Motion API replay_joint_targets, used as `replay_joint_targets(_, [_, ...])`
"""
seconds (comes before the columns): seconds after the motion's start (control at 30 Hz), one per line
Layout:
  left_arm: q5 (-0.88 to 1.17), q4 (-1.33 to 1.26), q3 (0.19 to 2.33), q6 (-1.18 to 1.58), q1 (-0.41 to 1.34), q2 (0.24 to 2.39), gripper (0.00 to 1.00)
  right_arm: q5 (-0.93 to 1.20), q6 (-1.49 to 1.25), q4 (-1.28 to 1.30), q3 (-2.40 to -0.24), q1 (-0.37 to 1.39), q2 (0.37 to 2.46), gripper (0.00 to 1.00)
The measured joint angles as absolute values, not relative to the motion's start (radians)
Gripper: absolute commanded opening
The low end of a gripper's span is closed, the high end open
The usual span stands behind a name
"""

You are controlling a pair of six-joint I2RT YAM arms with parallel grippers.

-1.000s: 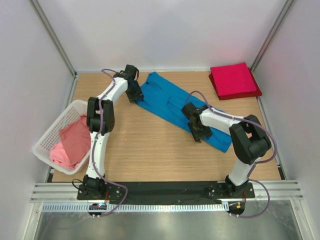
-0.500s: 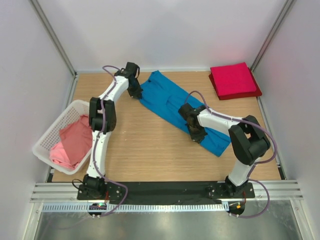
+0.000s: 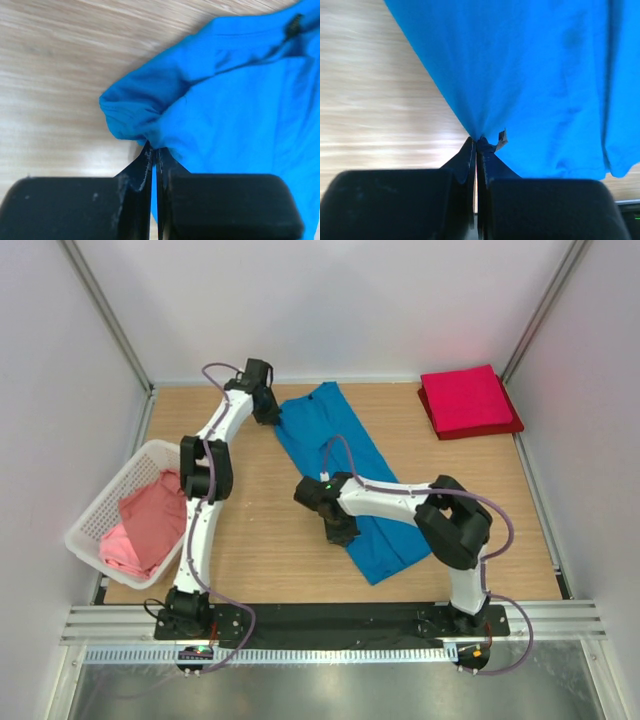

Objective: Fold and stack the t-shirts
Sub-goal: Fold the tshirt

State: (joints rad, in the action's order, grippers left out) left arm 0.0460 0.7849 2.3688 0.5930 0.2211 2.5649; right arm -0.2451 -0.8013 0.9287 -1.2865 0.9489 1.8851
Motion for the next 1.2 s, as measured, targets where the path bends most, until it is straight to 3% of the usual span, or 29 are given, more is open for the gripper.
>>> replay_joint_targets(0.07, [0.054,0.77,2.373,0.595,0.213,2.585,0.05,-0.237,-0.857,0.946,-1.354,0.971,1.945,0.15])
replay_joint_targets(0.1, [0.058,0.767,2.373,0.595,0.208,2.591,0.23,-0.231,-0.877,0.952,-1.387,0.979,1.968,0.19])
replay_joint_targets(0.13, [0.072,0.764,2.373,0.595,0.201,2.593,0.29,-0.226,-0.895,0.97,-1.425,0.984,1.987,0.29])
replay_joint_targets(0.17, [0.083,0.759,2.373,0.604,0.195,2.593,0.4,-0.222,-0.91,0.986,-1.461,0.988,2.0,0.31])
replay_joint_targets(0.23, [0.113,0.752,2.374,0.621,0.185,2.591,0.47,-0.22,-0.928,1.019,-1.521,0.993,2.004,0.36])
replay_joint_targets(0.4, [0.207,0.746,2.266,0.649,0.175,2.511,0.5,-0.214,-0.945,1.092,-1.549,0.985,1.916,0.44])
replay_joint_targets(0.53, [0.247,0.754,2.094,0.651,0.194,2.352,0.53,-0.187,-0.941,1.126,-1.405,0.925,1.716,0.45])
replay_joint_targets(0.73, [0.226,0.779,2.003,0.651,0.266,2.135,0.55,-0.128,-0.856,1.147,-1.258,0.646,1.477,0.51])
replay_joint_targets(0.93, [0.15,0.871,2.009,0.672,0.354,2.02,0.53,-0.096,-0.689,1.146,-1.14,0.334,1.472,0.57])
replay_joint_targets(1.07, [0.102,0.893,1.744,0.739,0.463,1.821,0.54,-0.025,-0.577,1.146,-1.127,0.199,1.53,0.54])
replay_joint_targets(1.2, [0.088,0.842,1.413,0.875,0.685,1.591,0.56,0.078,-0.473,1.137,-1.127,0.101,1.573,0.53])
